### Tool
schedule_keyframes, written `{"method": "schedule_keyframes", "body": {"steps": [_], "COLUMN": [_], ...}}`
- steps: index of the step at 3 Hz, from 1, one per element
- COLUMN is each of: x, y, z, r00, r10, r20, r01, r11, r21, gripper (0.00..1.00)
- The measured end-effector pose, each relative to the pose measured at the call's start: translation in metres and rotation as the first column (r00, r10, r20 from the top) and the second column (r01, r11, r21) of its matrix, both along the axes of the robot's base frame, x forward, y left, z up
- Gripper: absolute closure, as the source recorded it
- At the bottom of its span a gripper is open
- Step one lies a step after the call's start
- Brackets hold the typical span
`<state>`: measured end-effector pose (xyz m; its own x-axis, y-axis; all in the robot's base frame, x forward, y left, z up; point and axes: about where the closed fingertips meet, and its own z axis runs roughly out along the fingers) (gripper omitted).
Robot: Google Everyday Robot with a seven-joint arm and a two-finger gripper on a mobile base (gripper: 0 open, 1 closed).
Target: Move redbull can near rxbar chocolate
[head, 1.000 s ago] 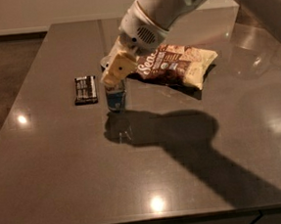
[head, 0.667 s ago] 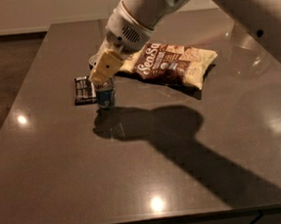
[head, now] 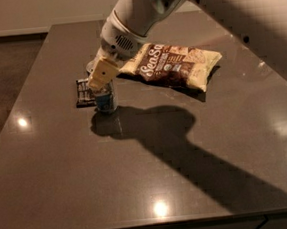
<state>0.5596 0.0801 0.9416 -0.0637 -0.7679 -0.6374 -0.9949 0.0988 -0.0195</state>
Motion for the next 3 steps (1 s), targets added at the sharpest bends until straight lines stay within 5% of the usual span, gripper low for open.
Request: {"method": "schedule_keyframes", "body": {"steps": [3], "x": [0.0036], "y": [0.0027], "z": [-0.011], "r00": [0.9997], "r10": [0.006], "r20": [0.024], "r01": [-0.005], "r11": [1.0], "r21": [-0.016], "gripper": [0.26]}}
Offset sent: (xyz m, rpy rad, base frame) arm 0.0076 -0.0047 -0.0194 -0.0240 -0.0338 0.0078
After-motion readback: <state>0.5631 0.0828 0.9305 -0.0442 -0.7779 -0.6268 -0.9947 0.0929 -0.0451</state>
